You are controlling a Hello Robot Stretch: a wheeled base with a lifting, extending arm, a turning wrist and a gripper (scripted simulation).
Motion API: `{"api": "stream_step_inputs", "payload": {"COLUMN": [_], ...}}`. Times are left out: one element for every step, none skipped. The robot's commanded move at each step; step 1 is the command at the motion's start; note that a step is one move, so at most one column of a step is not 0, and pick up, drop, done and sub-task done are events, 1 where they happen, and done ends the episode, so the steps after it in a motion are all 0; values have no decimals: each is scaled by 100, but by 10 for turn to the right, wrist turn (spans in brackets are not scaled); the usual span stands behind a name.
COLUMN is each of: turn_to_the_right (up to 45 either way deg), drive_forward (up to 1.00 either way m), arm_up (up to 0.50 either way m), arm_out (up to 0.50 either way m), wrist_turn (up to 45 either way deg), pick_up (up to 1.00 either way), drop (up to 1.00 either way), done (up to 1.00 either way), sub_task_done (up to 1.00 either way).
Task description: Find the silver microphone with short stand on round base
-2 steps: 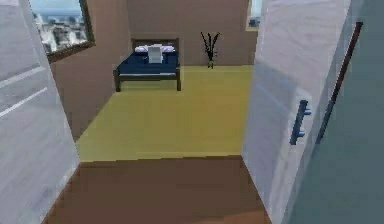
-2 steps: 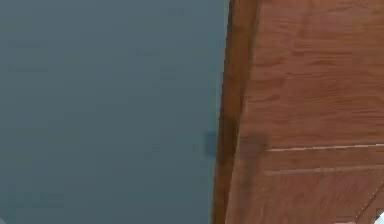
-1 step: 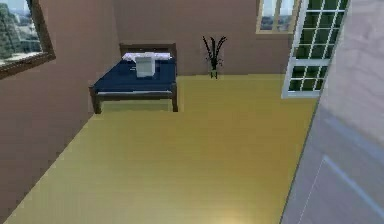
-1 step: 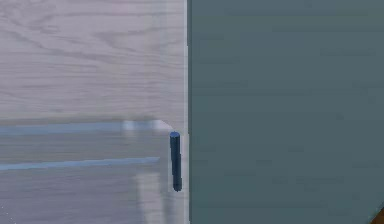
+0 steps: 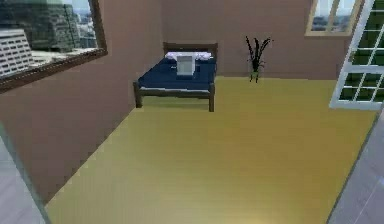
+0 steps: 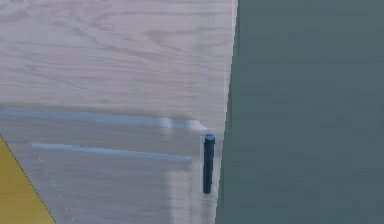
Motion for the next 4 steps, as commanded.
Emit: {"api": "stream_step_inputs", "payload": {"turn_to_the_right": [0,210,0,60], "drive_forward": [10,0,100,0], "arm_up": [0,0,0,0], "arm_out": [0,0,0,0], "wrist_turn": [0,0,0,0], "pick_up": [0,0,0,0], "drop": [0,0,0,0], "done": [0,0,0,0], "sub_task_done": [0,0,0,0]}}
